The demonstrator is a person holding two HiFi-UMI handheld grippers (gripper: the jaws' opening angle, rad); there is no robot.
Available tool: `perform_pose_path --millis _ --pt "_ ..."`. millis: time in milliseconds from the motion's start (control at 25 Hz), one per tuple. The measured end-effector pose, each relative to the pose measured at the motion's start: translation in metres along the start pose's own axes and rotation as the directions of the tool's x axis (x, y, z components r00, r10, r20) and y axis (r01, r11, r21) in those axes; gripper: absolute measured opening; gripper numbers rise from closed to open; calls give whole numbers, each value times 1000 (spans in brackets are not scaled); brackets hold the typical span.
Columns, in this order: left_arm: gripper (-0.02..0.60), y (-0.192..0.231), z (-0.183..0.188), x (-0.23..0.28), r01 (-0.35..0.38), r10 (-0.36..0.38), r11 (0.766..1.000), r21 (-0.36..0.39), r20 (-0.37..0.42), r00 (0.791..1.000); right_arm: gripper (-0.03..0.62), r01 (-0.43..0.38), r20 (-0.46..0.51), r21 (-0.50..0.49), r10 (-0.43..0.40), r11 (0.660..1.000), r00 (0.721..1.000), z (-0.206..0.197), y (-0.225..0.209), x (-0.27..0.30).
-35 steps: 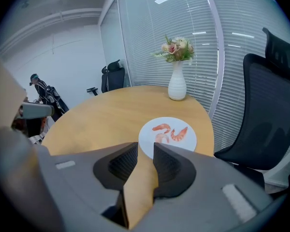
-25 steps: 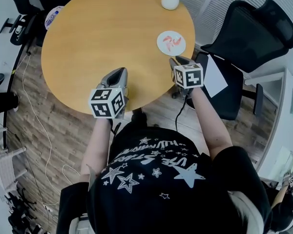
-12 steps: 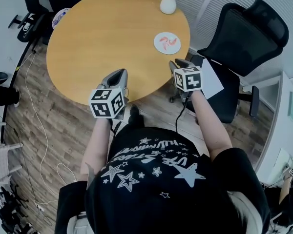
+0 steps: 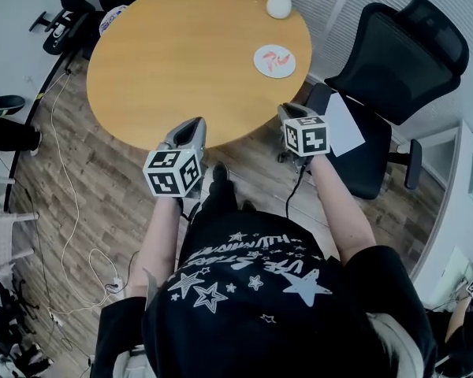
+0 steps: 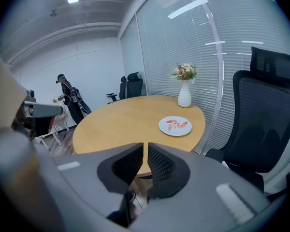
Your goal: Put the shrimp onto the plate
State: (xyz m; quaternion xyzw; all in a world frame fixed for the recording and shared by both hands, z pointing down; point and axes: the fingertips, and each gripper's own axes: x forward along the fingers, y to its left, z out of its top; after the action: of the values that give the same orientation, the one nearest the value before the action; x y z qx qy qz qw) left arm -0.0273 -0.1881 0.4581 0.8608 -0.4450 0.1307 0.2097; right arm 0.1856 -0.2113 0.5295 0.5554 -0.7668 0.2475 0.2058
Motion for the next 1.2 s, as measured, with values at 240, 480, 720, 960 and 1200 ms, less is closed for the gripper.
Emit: perform_pose_path --millis 240,480,720,960,1200 --pt "2 3 -23 -34 -59 59 997 -47 4 998 3 -75 -28 -4 75 997 997 -23 28 -4" --pt "2 9 -36 -56 -91 92 994 -62 8 996 2 -89 5 -35 89 995 996 -16 49 -9" --pt "2 14 -35 -71 -90 92 993 -72 25 995 2 -103 69 -79 109 992 992 9 67 -23" --pt "2 14 -30 -108 -84 90 993 -77 70 994 2 -110 106 -117 122 987 987 27 102 -49" --pt "2 19 -49 -151 -91 98 991 -100 63 993 2 -132 128 -119 147 984 981 20 148 -74"
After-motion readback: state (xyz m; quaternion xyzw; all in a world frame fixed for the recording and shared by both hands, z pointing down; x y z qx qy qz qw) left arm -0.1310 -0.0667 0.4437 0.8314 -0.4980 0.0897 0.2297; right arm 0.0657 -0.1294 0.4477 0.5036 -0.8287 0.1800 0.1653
